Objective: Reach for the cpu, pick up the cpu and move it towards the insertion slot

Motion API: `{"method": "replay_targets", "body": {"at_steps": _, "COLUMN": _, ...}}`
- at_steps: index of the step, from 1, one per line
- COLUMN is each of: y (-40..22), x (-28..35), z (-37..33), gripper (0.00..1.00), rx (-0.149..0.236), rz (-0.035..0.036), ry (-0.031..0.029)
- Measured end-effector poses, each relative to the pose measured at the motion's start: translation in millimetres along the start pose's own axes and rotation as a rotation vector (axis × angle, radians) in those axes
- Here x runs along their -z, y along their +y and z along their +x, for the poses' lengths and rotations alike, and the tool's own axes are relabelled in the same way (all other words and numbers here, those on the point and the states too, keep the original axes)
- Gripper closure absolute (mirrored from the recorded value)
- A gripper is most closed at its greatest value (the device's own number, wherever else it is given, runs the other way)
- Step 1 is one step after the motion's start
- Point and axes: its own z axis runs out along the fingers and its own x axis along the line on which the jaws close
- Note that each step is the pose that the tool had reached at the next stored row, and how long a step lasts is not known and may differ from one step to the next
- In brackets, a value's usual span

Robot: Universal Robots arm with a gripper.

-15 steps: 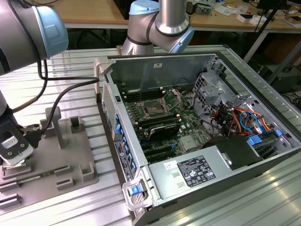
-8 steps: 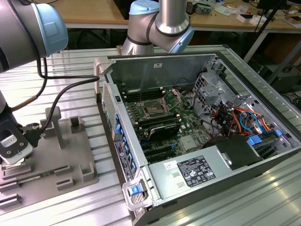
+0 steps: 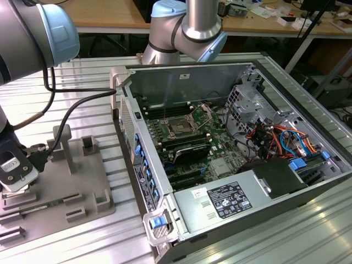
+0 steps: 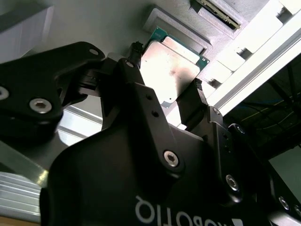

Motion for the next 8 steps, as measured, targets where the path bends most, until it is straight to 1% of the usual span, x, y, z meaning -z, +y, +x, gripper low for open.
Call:
{"method": "replay_targets", "body": {"at_steps": 3, "y": 0.0, "x": 0.6, "z": 0.0, "gripper": 0.45, "rx": 0.0, "rz": 0.0, "ry": 0.0}}
{"method": "replay_targets", "body": {"at_steps": 4, "y": 0.2, "x": 5.4, "z": 0.1, "gripper": 0.45, "rx": 0.0, "rz": 0.0, "ry": 0.0}}
{"method": "replay_targets", "body": {"at_steps": 6, "y": 0.3, "x": 12.2, "z": 0.3, "gripper": 0.45, "rx": 0.0, "rz": 0.0, "ry": 0.0}}
{"method": "replay_targets", "body": {"at_steps": 8, "y": 0.4, "x": 13.7, "z": 0.3, "gripper": 0.45, "rx": 0.0, "rz": -0.0005, "ry": 0.0006}}
